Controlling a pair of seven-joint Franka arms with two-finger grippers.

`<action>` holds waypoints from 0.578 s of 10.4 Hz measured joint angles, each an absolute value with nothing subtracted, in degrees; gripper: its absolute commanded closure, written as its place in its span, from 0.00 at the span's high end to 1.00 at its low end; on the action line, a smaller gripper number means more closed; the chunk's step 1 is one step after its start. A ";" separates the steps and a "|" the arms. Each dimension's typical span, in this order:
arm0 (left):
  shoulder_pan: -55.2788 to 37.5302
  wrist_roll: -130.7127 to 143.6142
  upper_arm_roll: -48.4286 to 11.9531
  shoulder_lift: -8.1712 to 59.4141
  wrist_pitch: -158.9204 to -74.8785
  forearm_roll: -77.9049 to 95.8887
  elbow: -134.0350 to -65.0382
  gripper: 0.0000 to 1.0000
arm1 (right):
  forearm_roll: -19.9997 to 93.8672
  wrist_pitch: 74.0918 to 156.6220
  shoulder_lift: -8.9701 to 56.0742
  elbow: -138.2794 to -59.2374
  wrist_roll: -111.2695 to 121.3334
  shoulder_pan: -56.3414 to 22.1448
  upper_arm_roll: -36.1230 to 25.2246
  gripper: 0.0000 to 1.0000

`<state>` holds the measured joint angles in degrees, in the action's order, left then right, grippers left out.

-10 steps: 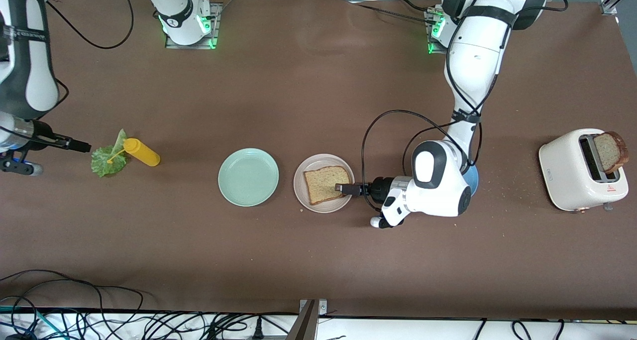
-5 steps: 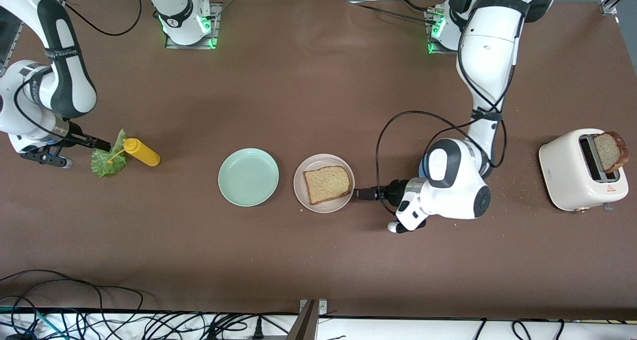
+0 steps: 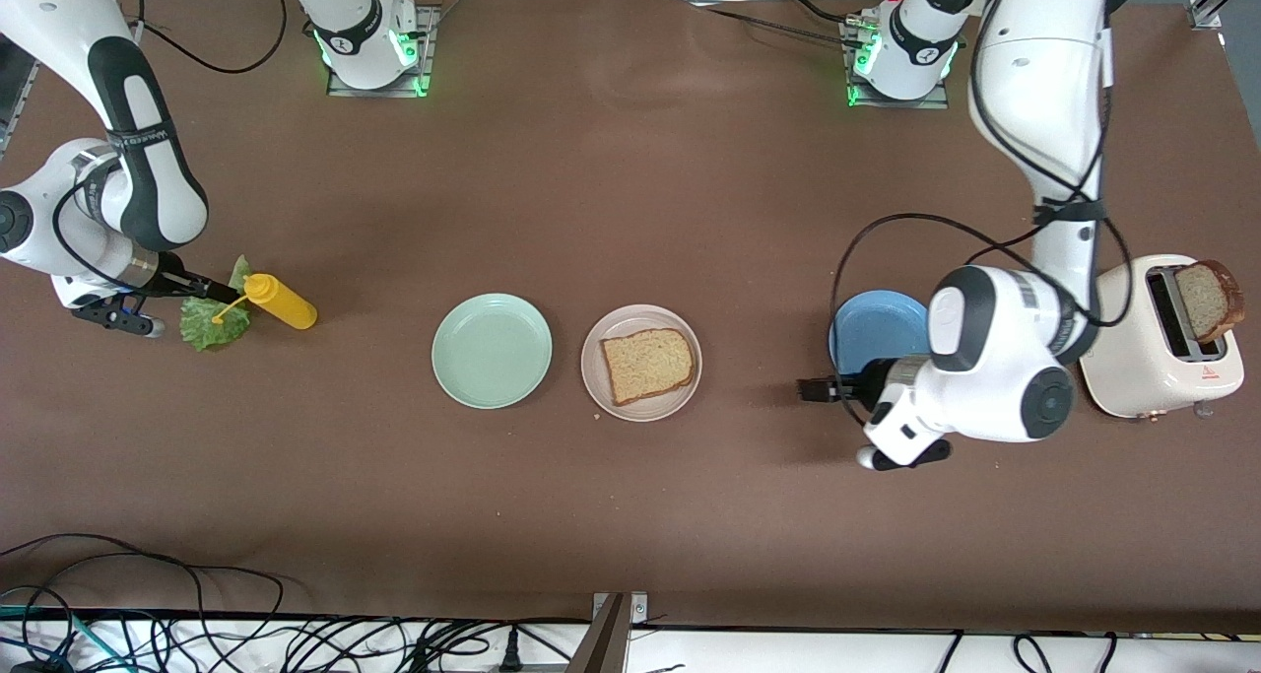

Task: Make sandwich on beige plate with both arms
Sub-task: 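Grasp the lettuce leaf with the right gripper while the left gripper returns, then lift the lettuce with the right gripper and carry it toward the beige plate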

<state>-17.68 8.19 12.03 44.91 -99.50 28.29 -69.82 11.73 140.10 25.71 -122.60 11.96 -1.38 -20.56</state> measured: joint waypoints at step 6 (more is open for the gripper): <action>-15.52 8.38 12.07 39.74 -91.46 9.74 -69.79 1.00 | 14.38 141.27 27.23 -122.10 14.20 -1.39 -20.54 0.00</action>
